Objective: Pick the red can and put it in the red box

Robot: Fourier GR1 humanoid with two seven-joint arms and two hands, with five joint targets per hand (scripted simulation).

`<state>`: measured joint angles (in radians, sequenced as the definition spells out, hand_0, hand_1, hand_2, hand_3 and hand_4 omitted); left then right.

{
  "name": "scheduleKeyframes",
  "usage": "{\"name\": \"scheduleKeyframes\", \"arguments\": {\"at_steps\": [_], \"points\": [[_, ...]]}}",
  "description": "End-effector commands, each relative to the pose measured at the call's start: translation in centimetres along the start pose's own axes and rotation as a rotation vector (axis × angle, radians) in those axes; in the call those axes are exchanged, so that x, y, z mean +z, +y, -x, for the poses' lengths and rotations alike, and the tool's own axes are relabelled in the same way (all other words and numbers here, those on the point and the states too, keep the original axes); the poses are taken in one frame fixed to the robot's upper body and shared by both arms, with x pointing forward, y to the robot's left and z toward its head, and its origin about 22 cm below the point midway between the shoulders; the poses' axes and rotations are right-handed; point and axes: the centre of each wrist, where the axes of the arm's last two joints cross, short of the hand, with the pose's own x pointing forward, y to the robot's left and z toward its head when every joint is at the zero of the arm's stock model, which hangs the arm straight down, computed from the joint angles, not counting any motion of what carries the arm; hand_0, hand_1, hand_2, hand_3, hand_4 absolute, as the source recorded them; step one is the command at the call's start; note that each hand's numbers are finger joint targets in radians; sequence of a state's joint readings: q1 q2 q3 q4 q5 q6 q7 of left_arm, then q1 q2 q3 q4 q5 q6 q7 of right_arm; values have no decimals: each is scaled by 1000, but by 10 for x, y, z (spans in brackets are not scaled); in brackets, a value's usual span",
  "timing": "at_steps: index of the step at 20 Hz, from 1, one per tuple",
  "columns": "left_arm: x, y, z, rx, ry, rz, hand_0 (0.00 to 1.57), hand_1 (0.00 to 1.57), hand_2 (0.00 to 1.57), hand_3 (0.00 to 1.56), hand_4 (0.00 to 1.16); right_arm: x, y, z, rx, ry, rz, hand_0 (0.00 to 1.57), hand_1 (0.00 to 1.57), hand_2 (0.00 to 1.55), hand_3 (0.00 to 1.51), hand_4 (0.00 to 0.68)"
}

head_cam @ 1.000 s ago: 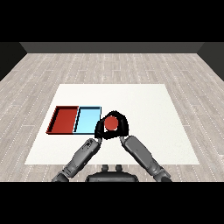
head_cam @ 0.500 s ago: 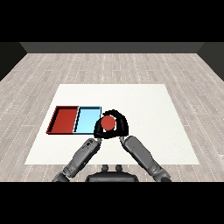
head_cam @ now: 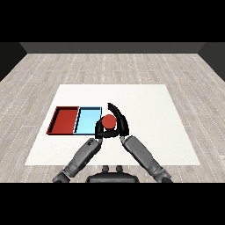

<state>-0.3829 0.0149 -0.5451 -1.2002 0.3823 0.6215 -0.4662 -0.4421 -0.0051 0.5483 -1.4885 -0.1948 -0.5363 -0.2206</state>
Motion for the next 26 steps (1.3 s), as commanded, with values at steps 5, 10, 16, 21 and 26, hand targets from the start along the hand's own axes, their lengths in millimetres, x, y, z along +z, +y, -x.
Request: {"name": "scheduleKeyframes", "arguments": {"at_steps": [5, 10, 16, 21, 26], "points": [[-11, 7, 1, -8, -20, -14, 1571, 1571, 1571, 1483, 1135, -11, -26, -7, 5, 13, 35, 0, 0, 0, 0, 0], [9, 2, -8, 13, -41, -14, 1571, 1571, 1571, 1468, 1131, 2, -22, -18, -53, -2, 62, 0, 0, 0, 0, 0], [-18, 36, 0, -24, -43, -33, 1571, 1571, 1558, 1467, 1132, 28, -48, -26, -50, -58, 61, 0, 0, 0, 0, 0], [-19, 41, -12, -61, -58, -95, 1571, 1571, 1571, 1476, 1128, 42, -106, -52, -84, -56, 92, 0, 0, 0, 0, 0], [-46, 88, -33, -155, -76, -178, 1571, 1571, 1571, 1487, 1125, 76, -121, -42, -42, -38, 136, 0, 0, 0, 0, 0]]}}
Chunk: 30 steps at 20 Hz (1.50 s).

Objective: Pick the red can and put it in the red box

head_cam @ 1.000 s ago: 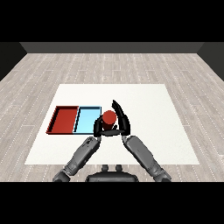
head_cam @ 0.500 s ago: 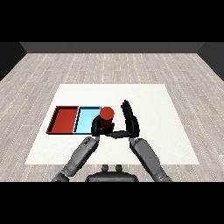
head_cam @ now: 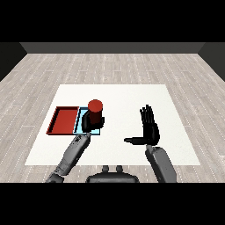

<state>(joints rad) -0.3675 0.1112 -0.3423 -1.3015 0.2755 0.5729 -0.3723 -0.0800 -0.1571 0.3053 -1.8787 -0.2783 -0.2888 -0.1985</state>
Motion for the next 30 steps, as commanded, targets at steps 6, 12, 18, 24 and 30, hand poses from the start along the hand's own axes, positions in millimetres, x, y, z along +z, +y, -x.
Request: {"name": "scheduleKeyframes", "arguments": {"at_steps": [6, 12, 18, 24, 30], "points": [[-44, 83, -17, -226, 5, -126, 1571, 1571, 1571, 1491, 1112, 32, -64, -14, 58, 49, 94, 0, 0, 0, 0, 0], [-56, 177, -6, -470, 179, -185, 1571, 1571, 1540, 1471, 1112, 34, -66, 6, 24, 90, 110, 0, 0, 0, 0, 0], [-43, 239, 29, -675, 424, -238, 1571, 1571, 1549, 1473, 1051, 19, -72, 24, 78, 102, 142, 0, 0, 0, 0, 0], [-39, 245, 60, -846, 684, -277, 940, 940, 849, 673, 891, 24, -78, 39, 62, 90, 139, 0, 0, 0, 0, 0], [-14, 245, 86, -846, 841, -223, 920, 920, 877, 0, 714, 20, -77, 55, 78, 103, 155, 0, 0, 0, 0, 0]]}}
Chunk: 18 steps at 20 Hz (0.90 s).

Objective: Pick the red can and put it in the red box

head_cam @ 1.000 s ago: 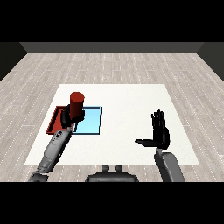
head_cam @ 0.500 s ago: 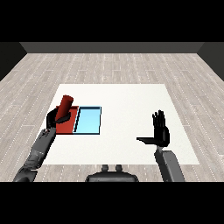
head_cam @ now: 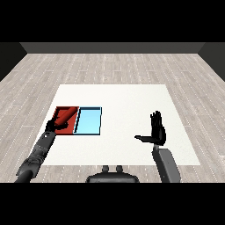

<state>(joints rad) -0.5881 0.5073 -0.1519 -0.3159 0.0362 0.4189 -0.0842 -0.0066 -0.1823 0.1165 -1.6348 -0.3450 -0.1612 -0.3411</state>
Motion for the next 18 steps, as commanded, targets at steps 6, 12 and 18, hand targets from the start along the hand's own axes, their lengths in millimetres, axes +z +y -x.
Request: {"name": "scheduleKeyframes", "arguments": {"at_steps": [6, 12, 18], "points": [[-3, -5, 6, -167, 81, 209, 0, 0, 0, 0, 0, -10, 8, 9, -5, -10, -18, 0, 0, 0, 0, 0], [-15, 16, -20, 297, -117, 28, 0, 0, 0, 0, 0, -11, -5, 13, -29, -7, -17, 0, 0, 0, 0, 0], [-12, 1, -89, 871, -588, 127, 0, 0, 0, 0, 0, -19, 2, 11, -41, -29, -58, 0, 0, 0, 0, 0]]}}
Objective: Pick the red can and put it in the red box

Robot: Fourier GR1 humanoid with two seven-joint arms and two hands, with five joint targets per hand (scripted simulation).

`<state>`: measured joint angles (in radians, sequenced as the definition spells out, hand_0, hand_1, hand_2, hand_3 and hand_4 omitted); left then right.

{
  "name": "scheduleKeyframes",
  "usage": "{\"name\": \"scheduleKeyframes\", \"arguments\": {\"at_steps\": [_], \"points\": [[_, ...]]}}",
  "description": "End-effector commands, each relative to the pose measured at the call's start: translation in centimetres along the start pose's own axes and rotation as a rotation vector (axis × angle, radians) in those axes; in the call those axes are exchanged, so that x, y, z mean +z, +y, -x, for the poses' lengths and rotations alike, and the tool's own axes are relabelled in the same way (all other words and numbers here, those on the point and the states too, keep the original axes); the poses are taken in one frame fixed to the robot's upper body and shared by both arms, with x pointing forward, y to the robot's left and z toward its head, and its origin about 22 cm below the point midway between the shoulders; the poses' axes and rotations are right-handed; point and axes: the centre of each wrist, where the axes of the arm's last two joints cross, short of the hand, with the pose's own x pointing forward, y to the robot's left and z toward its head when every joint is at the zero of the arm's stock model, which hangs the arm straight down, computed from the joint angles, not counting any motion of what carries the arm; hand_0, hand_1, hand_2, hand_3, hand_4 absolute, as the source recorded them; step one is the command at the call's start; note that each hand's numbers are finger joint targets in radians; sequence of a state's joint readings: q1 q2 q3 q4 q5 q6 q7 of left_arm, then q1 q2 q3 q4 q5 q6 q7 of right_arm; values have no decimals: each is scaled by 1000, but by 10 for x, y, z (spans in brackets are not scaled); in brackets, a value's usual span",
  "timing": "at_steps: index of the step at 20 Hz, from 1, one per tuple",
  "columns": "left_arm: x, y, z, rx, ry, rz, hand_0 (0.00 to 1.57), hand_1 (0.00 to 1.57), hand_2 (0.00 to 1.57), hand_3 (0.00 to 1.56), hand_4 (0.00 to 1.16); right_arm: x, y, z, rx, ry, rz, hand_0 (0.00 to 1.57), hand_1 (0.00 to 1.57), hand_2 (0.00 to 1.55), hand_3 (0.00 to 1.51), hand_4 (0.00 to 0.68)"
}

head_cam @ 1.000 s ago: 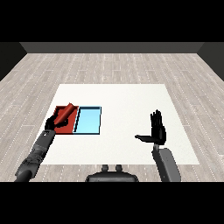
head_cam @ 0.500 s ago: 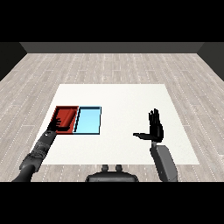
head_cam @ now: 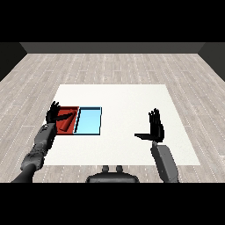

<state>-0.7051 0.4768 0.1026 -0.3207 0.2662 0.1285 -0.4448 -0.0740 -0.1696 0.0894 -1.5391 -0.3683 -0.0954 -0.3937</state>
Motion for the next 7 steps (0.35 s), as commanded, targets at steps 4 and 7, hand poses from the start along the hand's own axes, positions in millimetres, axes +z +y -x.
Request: {"name": "scheduleKeyframes", "arguments": {"at_steps": [4, 7], "points": [[18, -89, -11, 555, -380, 170, 0, 0, 0, 0, 0, 2, -12, -2, 30, -4, -29, 0, 0, 0, 0, 0], [47, -81, 13, 554, -425, 211, 0, 0, 0, 0, 0, 9, -21, -6, 47, -20, -68, 0, 0, 0, 0, 0]]}}
